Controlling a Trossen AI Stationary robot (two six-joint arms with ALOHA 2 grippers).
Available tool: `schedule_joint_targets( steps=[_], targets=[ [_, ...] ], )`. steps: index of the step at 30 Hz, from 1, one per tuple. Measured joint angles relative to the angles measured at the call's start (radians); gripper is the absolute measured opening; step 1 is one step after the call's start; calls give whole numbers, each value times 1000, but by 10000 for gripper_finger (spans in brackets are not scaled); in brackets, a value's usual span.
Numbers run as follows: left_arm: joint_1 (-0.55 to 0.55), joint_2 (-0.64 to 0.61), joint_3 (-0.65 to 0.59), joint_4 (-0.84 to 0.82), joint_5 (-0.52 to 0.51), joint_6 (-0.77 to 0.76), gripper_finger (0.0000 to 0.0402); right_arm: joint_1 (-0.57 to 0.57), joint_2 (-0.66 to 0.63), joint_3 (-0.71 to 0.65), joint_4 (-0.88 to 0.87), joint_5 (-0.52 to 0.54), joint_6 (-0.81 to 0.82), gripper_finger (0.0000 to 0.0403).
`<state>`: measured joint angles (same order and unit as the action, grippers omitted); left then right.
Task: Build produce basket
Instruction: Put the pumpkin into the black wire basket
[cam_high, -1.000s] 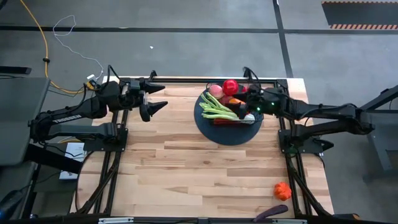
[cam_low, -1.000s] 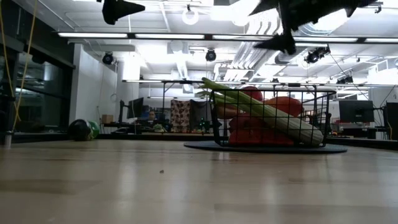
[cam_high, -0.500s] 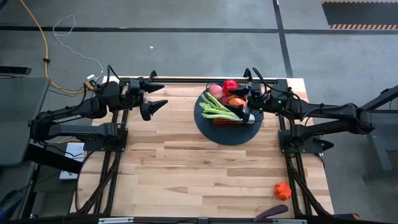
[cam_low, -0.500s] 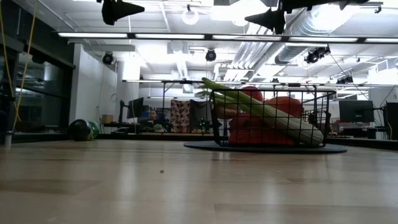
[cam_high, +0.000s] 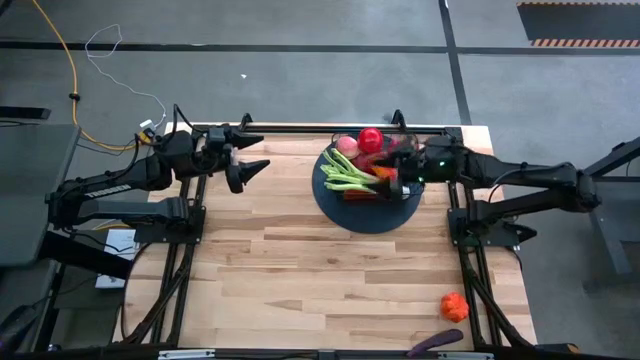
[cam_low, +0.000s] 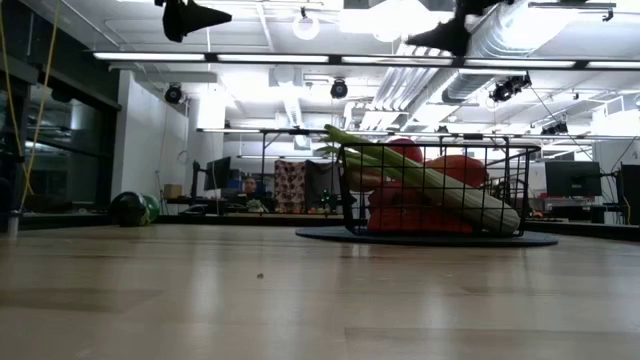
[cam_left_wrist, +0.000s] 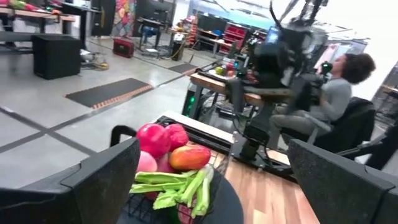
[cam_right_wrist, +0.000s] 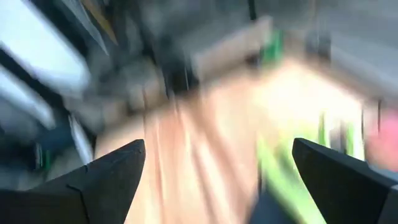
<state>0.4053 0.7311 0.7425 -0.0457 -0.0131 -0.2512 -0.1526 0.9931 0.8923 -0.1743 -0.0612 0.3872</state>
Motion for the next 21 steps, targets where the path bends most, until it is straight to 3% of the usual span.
schedule_joint_targets(
  steps=[5,9,16,21],
  targets=[
    [0,0,0,-14,-68,0,397,146,88,208,-631,-51,190,397],
    [0,0,0,-19,-81,-27,397,321,155,246,-880,-221,524,397],
    [0,0,0,-19,-81,11,397,670,247,133,-893,-372,1090,397],
    [0,0,0,-19,-77,27,397,782,331,32,-833,-552,1478,397]
  ],
)
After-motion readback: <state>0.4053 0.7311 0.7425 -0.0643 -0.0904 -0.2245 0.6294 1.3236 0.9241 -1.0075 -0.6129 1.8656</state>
